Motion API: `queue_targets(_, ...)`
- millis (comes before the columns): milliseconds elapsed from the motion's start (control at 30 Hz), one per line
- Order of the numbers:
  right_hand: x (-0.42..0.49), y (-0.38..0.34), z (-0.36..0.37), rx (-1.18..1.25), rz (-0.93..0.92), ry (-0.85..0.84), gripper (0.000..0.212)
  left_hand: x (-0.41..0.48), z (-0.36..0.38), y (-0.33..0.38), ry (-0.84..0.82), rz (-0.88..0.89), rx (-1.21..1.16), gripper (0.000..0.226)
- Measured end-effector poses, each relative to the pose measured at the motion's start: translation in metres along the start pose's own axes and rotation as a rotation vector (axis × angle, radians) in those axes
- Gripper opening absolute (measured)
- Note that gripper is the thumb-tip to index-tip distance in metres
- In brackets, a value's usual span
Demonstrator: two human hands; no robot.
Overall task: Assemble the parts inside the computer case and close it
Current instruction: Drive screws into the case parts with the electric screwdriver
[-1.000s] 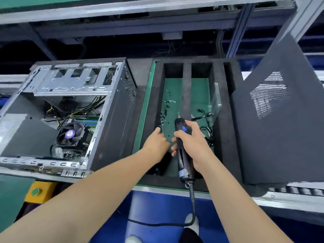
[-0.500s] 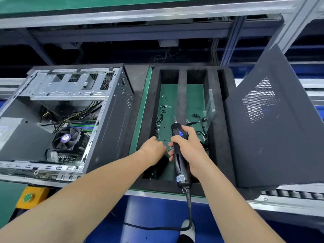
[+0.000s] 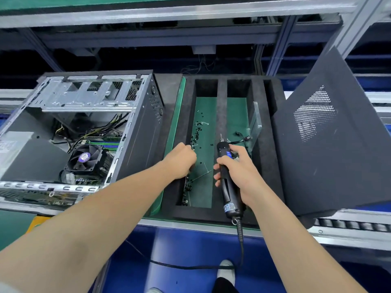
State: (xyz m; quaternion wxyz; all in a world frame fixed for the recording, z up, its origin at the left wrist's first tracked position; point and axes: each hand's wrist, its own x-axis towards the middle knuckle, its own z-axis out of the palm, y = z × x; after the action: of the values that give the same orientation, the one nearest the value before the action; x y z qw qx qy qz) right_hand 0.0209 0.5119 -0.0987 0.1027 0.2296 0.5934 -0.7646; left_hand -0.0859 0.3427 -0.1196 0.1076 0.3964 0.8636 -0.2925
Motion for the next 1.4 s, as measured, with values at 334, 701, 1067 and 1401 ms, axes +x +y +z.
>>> queue_targets(334, -0.001, 0.002, 0.006, -0.025, 0.002, -0.008, 0.046, -0.005, 0.024, 0.055, -0.099, -0.057, 0.08, 0.019)
queue_targets(701, -0.001, 0.001, 0.006, -0.035, 0.015, 0.002, 0.055, 0.007, -0.012, 0.021, -0.113, -0.145, -0.767, 0.013)
queue_targets(1067, -0.025, -0.021, 0.026, 0.031, -0.074, -0.095, 0.063, -0.009, -0.066, -0.029, 0.1, -0.382, -2.58, 0.015)
queue_targets(1401, -0.039, -0.033, 0.04, 0.118, -0.15, -0.115, 0.067, -0.033, -0.061, -0.056, 0.258, -0.313, -2.883, 0.015)
